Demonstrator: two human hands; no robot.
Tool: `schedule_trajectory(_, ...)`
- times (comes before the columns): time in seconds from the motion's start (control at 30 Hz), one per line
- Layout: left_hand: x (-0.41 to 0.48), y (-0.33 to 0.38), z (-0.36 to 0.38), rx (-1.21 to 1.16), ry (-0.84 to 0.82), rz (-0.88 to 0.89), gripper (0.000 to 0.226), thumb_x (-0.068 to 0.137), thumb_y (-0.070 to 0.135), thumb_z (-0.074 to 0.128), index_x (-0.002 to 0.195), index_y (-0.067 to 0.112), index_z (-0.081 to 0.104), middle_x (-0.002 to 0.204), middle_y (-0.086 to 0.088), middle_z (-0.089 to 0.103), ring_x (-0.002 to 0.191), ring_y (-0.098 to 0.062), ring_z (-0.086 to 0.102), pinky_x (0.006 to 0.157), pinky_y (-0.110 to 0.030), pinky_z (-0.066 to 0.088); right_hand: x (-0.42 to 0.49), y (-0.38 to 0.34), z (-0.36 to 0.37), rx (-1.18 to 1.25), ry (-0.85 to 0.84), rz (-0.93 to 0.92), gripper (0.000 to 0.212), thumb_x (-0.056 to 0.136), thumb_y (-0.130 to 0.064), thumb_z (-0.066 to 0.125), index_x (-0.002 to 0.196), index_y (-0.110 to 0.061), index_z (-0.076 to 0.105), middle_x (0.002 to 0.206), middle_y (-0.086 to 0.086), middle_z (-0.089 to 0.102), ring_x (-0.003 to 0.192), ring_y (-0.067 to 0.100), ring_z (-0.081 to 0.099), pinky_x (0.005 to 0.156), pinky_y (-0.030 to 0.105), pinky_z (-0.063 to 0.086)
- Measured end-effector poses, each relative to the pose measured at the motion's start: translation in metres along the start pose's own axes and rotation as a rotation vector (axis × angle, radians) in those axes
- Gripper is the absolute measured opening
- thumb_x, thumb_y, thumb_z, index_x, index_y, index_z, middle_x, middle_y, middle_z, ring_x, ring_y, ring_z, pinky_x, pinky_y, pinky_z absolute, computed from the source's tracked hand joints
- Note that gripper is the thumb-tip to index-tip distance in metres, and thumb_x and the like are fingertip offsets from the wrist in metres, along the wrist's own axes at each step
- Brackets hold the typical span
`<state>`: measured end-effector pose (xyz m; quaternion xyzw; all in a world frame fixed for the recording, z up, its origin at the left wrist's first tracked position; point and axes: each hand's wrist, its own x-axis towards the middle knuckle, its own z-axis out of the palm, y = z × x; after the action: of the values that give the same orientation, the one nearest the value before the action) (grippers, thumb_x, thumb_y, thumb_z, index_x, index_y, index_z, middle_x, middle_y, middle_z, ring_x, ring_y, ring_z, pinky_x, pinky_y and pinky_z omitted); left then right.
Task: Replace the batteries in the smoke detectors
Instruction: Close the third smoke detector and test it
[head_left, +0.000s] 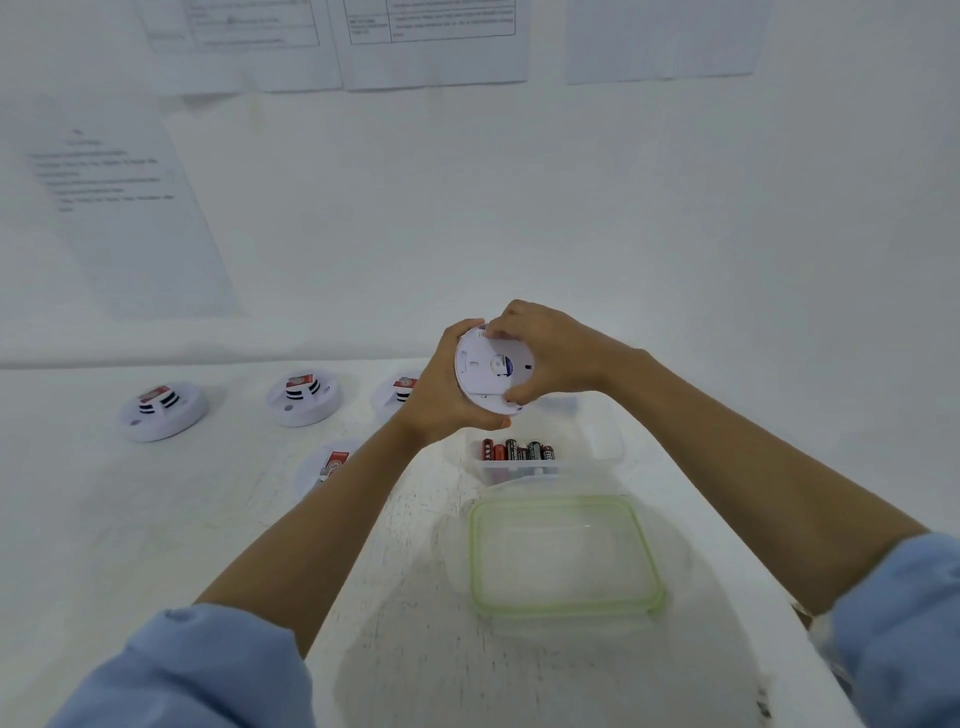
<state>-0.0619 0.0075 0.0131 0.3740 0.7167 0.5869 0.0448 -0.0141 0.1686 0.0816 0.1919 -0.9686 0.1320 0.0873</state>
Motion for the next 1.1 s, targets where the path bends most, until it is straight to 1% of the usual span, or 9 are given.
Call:
schedule_trajectory(0.17, -0.001, -0.003, -0.001, 0.011, -0.024, -0.015, 0.096, 0.046, -0.003, 0.079, 0.130, 0.006, 0.032, 0.120, 0.006, 0.046, 0.102, 0.013, 0.051, 0.079, -0.008, 0.045, -0.002, -0.003, 0.002, -0.049, -0.035, 0.009, 0.060, 0.063, -0.029, 0.079, 0.111, -0.003, 0.055, 0.101, 0.009, 0.050, 0.091, 0.023, 0.048, 0.077, 0.032, 0.043)
schedule_trajectory(0.3, -0.004, -0.002, 0.000, 0.054, -0.063, -0.035, 0.101, 0.044, 0.020, 0.083, 0.132, 0.011, 0.035, 0.126, 0.000, 0.048, 0.111, -0.001, 0.051, 0.085, -0.014, 0.046, -0.005, -0.003, 0.004, -0.068, -0.052, 0.009, 0.064, 0.056, -0.038, 0.075, 0.107, -0.003, 0.056, 0.098, 0.004, 0.046, 0.088, 0.020, 0.046, 0.074, 0.027, 0.040)
schedule_trajectory(0.37, -0.004, 0.001, 0.000, 0.065, -0.077, -0.042, 0.098, 0.044, 0.024, 0.081, 0.130, 0.016, 0.036, 0.125, 0.003, 0.048, 0.111, 0.000, 0.051, 0.085, -0.014, 0.046, -0.006, -0.002, 0.003, -0.082, -0.055, 0.003, 0.064, 0.057, -0.036, 0.078, 0.107, -0.003, 0.056, 0.099, 0.006, 0.048, 0.090, 0.021, 0.048, 0.075, 0.028, 0.041)
schedule_trajectory(0.57, -0.001, 0.005, 0.000, 0.060, -0.126, -0.044, 0.100, 0.044, 0.015, 0.082, 0.132, 0.016, 0.033, 0.126, 0.003, 0.047, 0.109, 0.005, 0.051, 0.084, -0.013, 0.046, -0.007, -0.003, -0.004, -0.144, -0.084, -0.043, 0.067, 0.060, -0.032, 0.080, 0.116, -0.005, 0.053, 0.106, 0.006, 0.048, 0.093, 0.019, 0.047, 0.078, 0.030, 0.045)
schedule_trajectory(0.67, 0.001, 0.006, -0.002, 0.040, -0.119, -0.045, 0.098, 0.048, 0.000, 0.080, 0.134, 0.009, 0.033, 0.129, -0.006, 0.046, 0.108, 0.003, 0.051, 0.081, -0.013, 0.047, -0.008, -0.002, -0.007, -0.125, -0.079, -0.032, 0.068, 0.063, -0.032, 0.079, 0.120, -0.007, 0.051, 0.110, 0.005, 0.048, 0.098, 0.019, 0.047, 0.082, 0.033, 0.046)
schedule_trajectory(0.73, 0.002, 0.007, -0.004, 0.033, -0.112, -0.044, 0.100, 0.047, 0.003, 0.081, 0.135, 0.007, 0.033, 0.131, -0.009, 0.045, 0.110, -0.002, 0.051, 0.081, -0.015, 0.048, -0.009, 0.000, -0.009, -0.084, -0.074, -0.029, 0.069, 0.065, -0.029, 0.079, 0.124, -0.008, 0.050, 0.114, 0.005, 0.047, 0.101, 0.018, 0.046, 0.084, 0.030, 0.044)
schedule_trajectory(0.83, 0.001, 0.010, -0.003, 0.037, -0.097, -0.053, 0.104, 0.045, 0.013, 0.081, 0.136, 0.008, 0.031, 0.131, -0.004, 0.044, 0.113, -0.001, 0.050, 0.082, -0.015, 0.048, -0.011, 0.001, -0.009, -0.038, -0.069, -0.012, 0.068, 0.067, -0.027, 0.078, 0.127, -0.008, 0.049, 0.113, 0.006, 0.047, 0.101, 0.019, 0.046, 0.082, 0.025, 0.039)
schedule_trajectory(0.97, -0.002, 0.013, 0.004, -0.011, -0.051, -0.051, 0.099, 0.051, -0.004, 0.076, 0.135, 0.011, 0.026, 0.122, 0.008, 0.043, 0.102, 0.014, 0.051, 0.076, -0.011, 0.048, -0.011, 0.003, -0.009, 0.034, -0.034, 0.026, 0.070, 0.063, -0.025, 0.081, 0.125, -0.009, 0.050, 0.110, 0.004, 0.050, 0.102, 0.019, 0.048, 0.086, 0.029, 0.042)
schedule_trajectory(1.1, -0.005, 0.010, 0.008, -0.031, -0.033, -0.050, 0.101, 0.049, -0.005, 0.077, 0.133, 0.018, 0.025, 0.122, 0.009, 0.042, 0.102, 0.013, 0.051, 0.078, -0.012, 0.048, -0.012, 0.004, -0.009, 0.069, -0.024, 0.048, 0.069, 0.062, -0.023, 0.081, 0.122, -0.009, 0.050, 0.112, 0.005, 0.051, 0.102, 0.018, 0.048, 0.086, 0.027, 0.042)
